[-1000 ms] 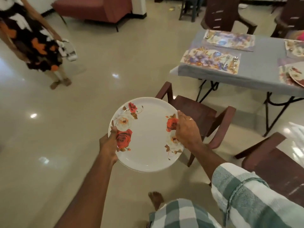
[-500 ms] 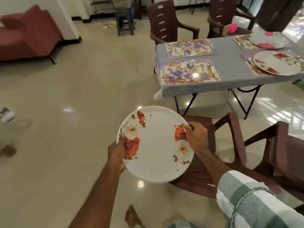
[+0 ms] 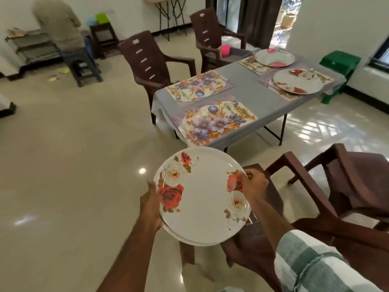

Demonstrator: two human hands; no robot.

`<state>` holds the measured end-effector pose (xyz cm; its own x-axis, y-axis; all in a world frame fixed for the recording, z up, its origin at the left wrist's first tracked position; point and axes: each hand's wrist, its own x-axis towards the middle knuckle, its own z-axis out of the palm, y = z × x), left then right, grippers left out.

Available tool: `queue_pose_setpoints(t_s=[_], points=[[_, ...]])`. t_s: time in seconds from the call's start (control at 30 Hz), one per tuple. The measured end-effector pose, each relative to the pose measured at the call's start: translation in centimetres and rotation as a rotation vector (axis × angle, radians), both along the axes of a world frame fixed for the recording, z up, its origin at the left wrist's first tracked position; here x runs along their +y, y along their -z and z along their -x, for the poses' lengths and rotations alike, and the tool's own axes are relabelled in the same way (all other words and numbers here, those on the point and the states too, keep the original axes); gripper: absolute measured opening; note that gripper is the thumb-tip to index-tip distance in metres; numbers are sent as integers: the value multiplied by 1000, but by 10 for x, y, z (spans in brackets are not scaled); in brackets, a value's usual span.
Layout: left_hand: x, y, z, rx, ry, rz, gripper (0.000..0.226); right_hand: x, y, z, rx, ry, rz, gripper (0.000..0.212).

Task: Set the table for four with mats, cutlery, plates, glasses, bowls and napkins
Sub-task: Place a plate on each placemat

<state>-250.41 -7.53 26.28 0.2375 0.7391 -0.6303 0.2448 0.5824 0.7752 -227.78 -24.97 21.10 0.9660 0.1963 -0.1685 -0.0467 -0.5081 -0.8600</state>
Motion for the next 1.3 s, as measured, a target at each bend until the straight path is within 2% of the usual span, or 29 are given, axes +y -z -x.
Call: queue_pose_setpoints(t_s=[0.13,0.27,0.4,0.53,0.6,0.67,0.73,0.77,0.83,0.9,1.0,1.1,1.2,1.3], points=[[85,-2,-39,81,16,-69,56,75,12,-35,19,113,-12,22],[162,-7,-80,115,57,-105,53,139,15,-67,71,155,-36,19],[222,-6,-124,123,121,-152,42,185,30,-106,242,160,-64,7],[276,9,-157,143,144,-188,38,216,39,-131,356,332,-165,7],[306,13,-163,167,136,-202,38,222,62,-148,391,444,-202,4],[344,17,-166,182,122,-208,41,216,144,-185,427,550,-244,12],[386,20,-170,196,110,-212,42,221,183,-204,427,669,-304,11],[406,21,-173,189,100,-217,44,228,171,-203,415,734,-321,9],[445,18,-184,185,114,-237,47,262,91,-178,379,860,-305,12],[481,13,-193,167,150,-242,49,287,58,-166,356,951,-304,16],[522,10,-212,132,192,-244,50,312,47,-162,319,1072,-346,27],[551,12,-238,116,240,-235,51,333,51,-169,399,1079,-434,37],[564,15,-265,105,309,-208,49,353,56,-179,363,1206,-381,31],[571,22,-293,106,376,-198,48,369,57,-187,361,1243,-341,25]])
